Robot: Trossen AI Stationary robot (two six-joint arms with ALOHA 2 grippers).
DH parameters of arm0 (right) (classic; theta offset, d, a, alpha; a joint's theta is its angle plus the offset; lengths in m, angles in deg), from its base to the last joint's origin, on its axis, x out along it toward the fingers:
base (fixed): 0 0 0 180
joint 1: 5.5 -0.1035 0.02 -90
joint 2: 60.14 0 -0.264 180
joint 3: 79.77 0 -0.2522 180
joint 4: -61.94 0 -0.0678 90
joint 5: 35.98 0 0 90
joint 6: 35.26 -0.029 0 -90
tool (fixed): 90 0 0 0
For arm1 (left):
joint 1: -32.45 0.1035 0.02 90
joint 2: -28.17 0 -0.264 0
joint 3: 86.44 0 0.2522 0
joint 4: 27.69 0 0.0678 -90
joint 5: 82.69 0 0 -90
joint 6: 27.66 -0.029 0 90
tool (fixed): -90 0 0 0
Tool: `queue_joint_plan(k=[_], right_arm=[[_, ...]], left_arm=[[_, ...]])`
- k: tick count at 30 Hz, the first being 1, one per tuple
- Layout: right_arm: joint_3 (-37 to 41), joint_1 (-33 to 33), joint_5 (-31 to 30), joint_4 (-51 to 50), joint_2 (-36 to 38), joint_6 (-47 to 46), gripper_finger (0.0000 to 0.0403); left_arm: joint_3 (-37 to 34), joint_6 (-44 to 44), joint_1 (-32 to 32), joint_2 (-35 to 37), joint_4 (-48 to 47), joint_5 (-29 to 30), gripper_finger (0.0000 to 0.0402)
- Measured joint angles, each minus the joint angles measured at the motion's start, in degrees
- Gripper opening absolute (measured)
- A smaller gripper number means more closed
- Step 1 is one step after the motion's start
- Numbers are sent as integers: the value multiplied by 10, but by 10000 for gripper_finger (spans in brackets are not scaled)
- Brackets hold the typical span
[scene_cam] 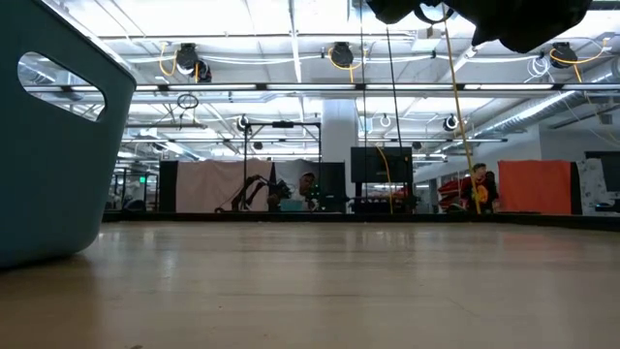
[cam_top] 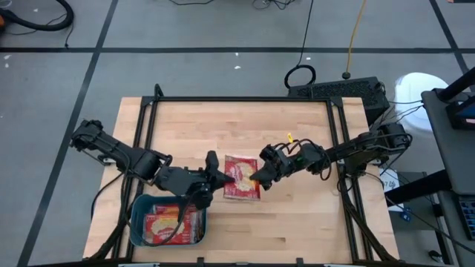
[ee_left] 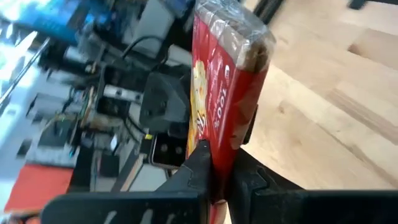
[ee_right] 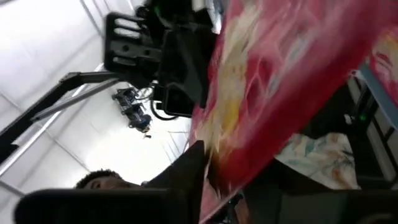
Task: Sort popcorn bags into baskets
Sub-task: Put the popcorn sachet into the bin
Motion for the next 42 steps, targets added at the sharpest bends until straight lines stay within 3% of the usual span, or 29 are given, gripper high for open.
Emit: queue_joint_plan(k=[6, 12, 17, 21, 24, 27, 35, 42], right_arm=[[0, 15, -12, 0, 12, 42, 129], [0, 32, -10, -5, 37, 95, 141], [0, 41, -10, -6, 78, 137, 141], [0, 43, -9, -68, 125, 193, 141], [0, 42, -8, -142, 162, 236, 141], [0, 35, -8, -220, 194, 271, 141], [0, 22, -5, -332, 240, 325, 141], [0, 4, -2, -340, 242, 356, 141]], left_arm=[[1, 80, -27, 1, -24, 73, 19], [16, 237, -59, 10, -90, 161, 24], [79, 389, -78, 19, -179, 174, 20], [146, 527, -96, 19, -251, 174, 22], [195, 642, -105, 17, -322, 125, 23], [230, 753, -110, 14, -383, 28, 20], [261, 913, -161, 12, -524, -180, 20], [261, 1049, -204, -28, -634, -262, 20]])
